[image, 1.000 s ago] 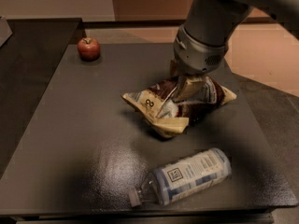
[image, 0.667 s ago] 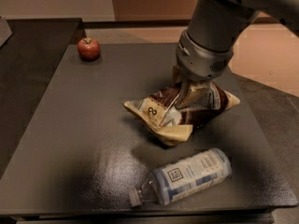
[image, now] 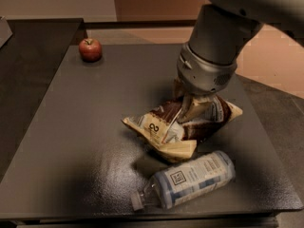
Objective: Move brown chip bag near blue plastic bottle
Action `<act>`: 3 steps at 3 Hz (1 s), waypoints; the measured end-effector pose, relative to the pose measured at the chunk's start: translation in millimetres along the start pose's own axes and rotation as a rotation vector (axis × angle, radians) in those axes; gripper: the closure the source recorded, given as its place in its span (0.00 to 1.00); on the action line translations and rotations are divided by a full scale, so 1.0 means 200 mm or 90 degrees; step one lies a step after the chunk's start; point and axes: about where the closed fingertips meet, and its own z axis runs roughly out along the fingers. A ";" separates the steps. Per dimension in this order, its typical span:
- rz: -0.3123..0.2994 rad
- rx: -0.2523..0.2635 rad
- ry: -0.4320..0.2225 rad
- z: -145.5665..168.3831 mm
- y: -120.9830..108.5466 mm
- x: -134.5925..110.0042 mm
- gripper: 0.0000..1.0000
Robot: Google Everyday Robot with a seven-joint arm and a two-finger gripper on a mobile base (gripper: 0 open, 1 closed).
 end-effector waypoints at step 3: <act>-0.003 0.020 0.002 -0.02 -0.03 -0.02 0.12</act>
Offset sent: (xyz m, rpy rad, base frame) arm 0.0012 0.0013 0.0014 0.0034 -0.0092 -0.0007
